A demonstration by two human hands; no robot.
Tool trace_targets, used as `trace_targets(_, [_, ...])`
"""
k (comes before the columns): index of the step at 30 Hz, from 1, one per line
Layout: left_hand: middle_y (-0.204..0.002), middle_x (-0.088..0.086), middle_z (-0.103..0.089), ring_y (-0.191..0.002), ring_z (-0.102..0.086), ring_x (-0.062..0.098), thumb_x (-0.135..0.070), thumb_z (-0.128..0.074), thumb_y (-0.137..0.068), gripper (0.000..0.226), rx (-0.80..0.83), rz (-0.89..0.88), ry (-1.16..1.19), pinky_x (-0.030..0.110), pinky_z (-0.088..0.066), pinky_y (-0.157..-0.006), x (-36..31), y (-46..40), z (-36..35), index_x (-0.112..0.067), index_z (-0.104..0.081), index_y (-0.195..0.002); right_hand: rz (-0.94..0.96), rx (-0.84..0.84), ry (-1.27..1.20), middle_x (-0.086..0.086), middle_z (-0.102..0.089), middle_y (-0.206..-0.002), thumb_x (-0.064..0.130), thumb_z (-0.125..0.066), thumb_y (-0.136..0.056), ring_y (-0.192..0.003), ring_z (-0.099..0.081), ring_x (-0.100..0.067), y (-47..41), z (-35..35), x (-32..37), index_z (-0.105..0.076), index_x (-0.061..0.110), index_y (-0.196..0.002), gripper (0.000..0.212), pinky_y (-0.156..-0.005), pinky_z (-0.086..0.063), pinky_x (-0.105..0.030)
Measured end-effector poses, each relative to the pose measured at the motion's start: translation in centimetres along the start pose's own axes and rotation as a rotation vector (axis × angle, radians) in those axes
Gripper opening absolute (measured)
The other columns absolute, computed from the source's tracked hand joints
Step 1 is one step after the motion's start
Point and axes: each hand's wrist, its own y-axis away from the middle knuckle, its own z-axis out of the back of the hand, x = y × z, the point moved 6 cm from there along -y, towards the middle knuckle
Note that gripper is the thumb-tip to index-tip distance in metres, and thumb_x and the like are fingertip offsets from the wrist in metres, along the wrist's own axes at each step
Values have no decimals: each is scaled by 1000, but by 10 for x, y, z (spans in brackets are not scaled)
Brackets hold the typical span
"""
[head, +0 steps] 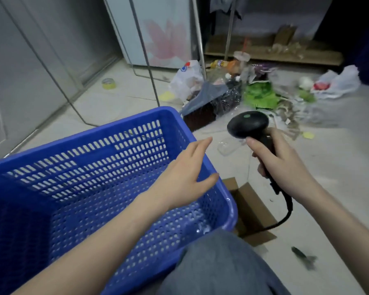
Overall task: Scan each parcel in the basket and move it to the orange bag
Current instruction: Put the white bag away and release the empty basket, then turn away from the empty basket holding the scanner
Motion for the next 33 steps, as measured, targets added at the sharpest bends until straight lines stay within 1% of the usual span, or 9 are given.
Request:
trace_targets(5, [-157, -7, -22, -142, -21, 9, -47, -41, -98, 65, 12, -7, -38, 27, -21, -114, 2, -31, -40, -23, -16, -153, -147, 43, 61, -5, -59, -80, 38, -60, -89, -61, -58, -22, 6, -1, -68, -40, 21, -95, 27, -58, -44, -32])
trace_targets(10, [-153, -5, -32, -139, -28, 11, -46, -37, -100, 53, 41, -35, -86, 24, -15, -115, 7, -53, -69, -22, -35, -147, -285, 117, 179, -7, -54, -91, 13, -64, -83, -62, -53, -13, 14, -10, -132, -48, 11, -99, 23, -44, -38, -10])
trace_targets(13, [-146, -7, -40, -135, -34, 8, -55, -31, -98, 53, 97, -29, -143, 34, -7, -120, 13, -64, -84, -26, -46, -139, -322, 192, 285, -1, -47, -93, 16, -65, -81, -74, -54, -16, 20, -24, -166, -51, 17, -94, 19, -59, -41, -18])
trace_targets(16, [-136, -14, -49, -129, -40, 5, -66, -14, -85, 68, 113, -57, -245, 33, 1, -118, 18, -69, -92, -32, -55, -127, -366, 261, 344, 4, -40, -86, 18, -65, -81, -79, -50, -19, 27, -42, -195, -49, 21, -85, 17, -58, -33, -20])
trace_targets(18, [-130, -16, -55, -126, -43, 6, -63, -16, -83, 65, 89, -69, -270, 31, -3, -116, 21, -70, -94, -33, -61, -120, -389, 296, 376, 0, -45, -94, 19, -65, -81, -82, -51, -19, 30, -53, -209, -57, 18, -95, 16, -62, -37, -25])
trace_targets(19, [-127, -16, -58, -123, -45, 7, -60, -19, -84, 61, 73, -75, -268, 30, -5, -115, 21, -69, -93, -33, -63, -117, -397, 314, 390, -2, -47, -100, 18, -64, -82, -85, -51, -18, 31, -58, -216, -58, 17, -108, 27, -66, -37, -26])
trace_targets(23, [-117, -16, -64, -116, -50, 9, -48, -27, -85, 51, 11, -91, -230, 32, -12, -113, 19, -66, -92, -30, -69, -108, -428, 394, 410, -6, -48, -126, 13, -59, -85, -113, -53, -25, 34, -81, -235, -39, 17, -143, 61, -85, -40, -25])
trace_targets(28, [-114, -15, -65, -113, -51, 10, -42, -30, -86, 47, -27, -102, -212, 32, -15, -112, 18, -63, -90, -28, -71, -104, -427, 425, 411, -6, -46, -135, 11, -56, -87, -123, -48, -25, 39, -98, -241, -41, 20, -141, 58, -96, -38, -29])
trace_targets(33, [-124, -11, -60, -123, -44, 9, -40, -31, -88, 46, -50, -109, -200, 31, -10, -115, 18, -62, -89, -26, -68, -113, -388, 425, 374, -4, -46, -140, 17, -58, -88, -126, -48, -20, 38, -101, -236, -39, 18, -144, 59, -90, -35, -20])
